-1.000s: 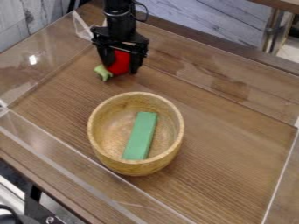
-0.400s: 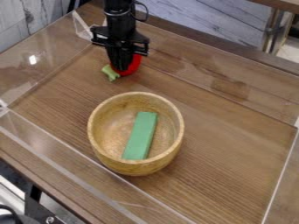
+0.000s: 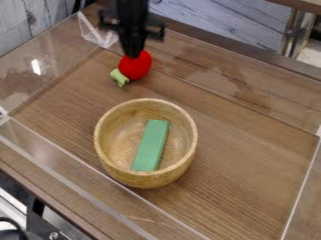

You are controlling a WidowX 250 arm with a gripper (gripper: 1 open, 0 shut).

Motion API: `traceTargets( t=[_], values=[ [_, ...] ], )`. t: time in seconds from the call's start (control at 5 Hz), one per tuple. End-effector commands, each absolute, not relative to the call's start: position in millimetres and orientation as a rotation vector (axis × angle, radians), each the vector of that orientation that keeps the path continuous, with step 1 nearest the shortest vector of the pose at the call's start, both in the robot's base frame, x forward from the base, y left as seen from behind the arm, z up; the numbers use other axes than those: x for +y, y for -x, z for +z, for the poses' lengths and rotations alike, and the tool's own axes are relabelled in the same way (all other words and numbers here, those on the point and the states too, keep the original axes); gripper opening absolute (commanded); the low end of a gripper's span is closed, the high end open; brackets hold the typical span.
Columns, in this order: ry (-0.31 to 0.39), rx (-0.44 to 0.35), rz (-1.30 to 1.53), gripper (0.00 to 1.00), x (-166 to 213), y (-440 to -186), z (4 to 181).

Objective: Move the red fruit to the right

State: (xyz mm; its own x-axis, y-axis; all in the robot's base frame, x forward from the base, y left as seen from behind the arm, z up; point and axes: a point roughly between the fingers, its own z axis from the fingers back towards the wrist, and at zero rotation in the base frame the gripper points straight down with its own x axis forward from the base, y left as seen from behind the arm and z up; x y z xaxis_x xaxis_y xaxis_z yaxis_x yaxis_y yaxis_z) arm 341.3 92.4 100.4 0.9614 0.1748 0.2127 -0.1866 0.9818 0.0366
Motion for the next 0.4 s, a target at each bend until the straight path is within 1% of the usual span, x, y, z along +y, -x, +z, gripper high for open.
traceTargets(
  t=[0.0, 0.2],
  values=[
    [-0.045, -0.284, 0.125, 0.0, 47.7, -348.2, 132.2],
    [-0.026, -0.269, 0.066, 0.0, 1.7, -350.4, 124.2]
  ],
)
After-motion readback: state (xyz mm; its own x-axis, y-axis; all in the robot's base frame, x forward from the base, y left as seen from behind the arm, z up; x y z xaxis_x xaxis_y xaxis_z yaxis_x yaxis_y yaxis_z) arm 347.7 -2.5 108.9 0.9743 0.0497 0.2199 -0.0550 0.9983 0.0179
